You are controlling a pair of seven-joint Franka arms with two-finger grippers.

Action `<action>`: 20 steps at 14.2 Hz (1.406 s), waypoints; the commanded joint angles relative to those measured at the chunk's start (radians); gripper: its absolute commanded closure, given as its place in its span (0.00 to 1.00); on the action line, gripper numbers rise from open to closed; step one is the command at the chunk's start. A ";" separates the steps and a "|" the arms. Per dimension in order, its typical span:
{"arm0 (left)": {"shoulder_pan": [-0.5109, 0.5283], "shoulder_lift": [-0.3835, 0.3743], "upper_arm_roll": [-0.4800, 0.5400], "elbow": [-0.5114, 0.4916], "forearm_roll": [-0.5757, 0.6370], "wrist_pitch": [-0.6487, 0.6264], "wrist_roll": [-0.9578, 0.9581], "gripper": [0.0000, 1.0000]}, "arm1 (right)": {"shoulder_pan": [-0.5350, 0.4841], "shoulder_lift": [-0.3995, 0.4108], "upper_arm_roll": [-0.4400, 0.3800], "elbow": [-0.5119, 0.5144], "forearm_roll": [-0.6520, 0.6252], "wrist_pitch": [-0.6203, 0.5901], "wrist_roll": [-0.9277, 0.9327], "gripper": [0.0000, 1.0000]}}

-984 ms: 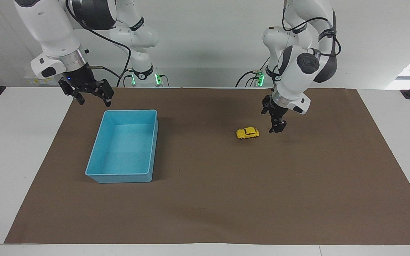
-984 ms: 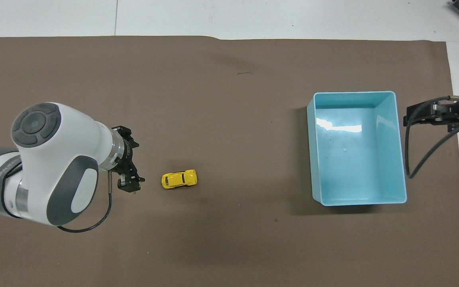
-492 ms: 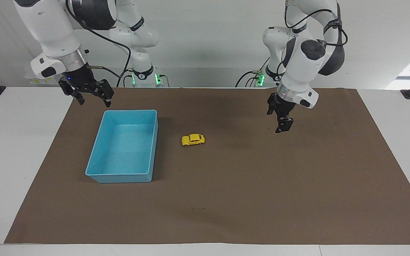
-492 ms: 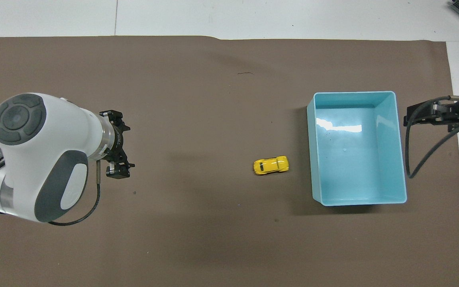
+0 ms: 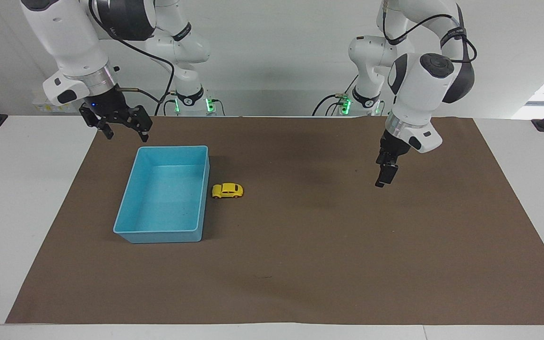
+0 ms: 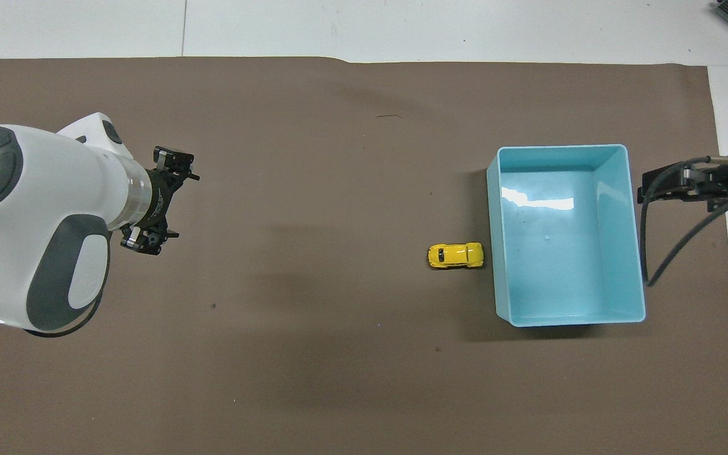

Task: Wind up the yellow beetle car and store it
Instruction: 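Retract the left gripper while the right gripper reaches the car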

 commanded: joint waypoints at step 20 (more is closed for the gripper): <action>0.246 -0.016 -0.011 0.241 0.019 -0.334 1.368 0.00 | 0.286 0.101 0.011 -0.289 0.005 0.422 1.177 0.00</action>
